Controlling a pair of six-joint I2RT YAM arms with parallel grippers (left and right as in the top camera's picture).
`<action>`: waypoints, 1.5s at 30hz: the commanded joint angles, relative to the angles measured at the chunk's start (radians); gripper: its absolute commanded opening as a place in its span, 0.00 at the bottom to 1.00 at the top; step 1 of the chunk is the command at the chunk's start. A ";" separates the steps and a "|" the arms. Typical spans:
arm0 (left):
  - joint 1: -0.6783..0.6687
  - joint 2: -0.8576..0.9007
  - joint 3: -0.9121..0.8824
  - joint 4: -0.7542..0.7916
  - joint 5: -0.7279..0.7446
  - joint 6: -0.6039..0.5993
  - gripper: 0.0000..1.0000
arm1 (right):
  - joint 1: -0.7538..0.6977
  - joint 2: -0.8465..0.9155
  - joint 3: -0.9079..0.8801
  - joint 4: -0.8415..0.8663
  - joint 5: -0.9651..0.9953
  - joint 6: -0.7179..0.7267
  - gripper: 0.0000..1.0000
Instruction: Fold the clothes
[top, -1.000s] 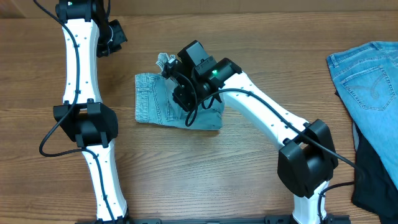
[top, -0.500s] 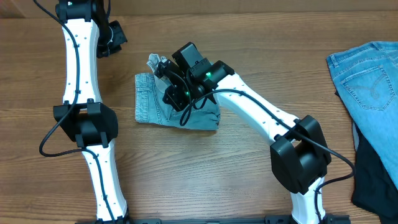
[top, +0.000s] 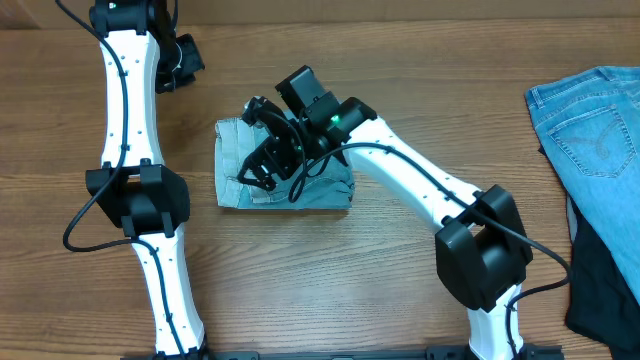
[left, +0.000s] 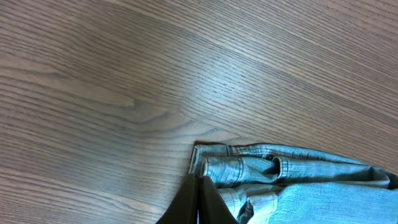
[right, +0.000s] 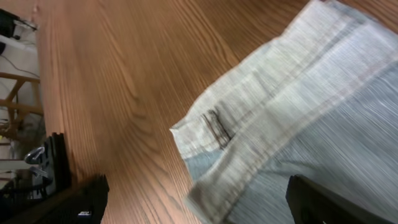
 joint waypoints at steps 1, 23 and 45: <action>-0.033 -0.050 0.024 -0.010 0.165 0.087 0.04 | -0.129 -0.094 0.060 -0.079 0.070 -0.001 0.86; -0.286 -0.044 -0.384 0.082 0.152 0.129 0.04 | -0.225 -0.124 -0.092 -0.230 0.238 0.268 0.04; -0.275 -0.044 -0.476 0.179 -0.100 0.130 0.04 | -0.092 -0.253 -0.154 -0.367 0.426 0.246 0.60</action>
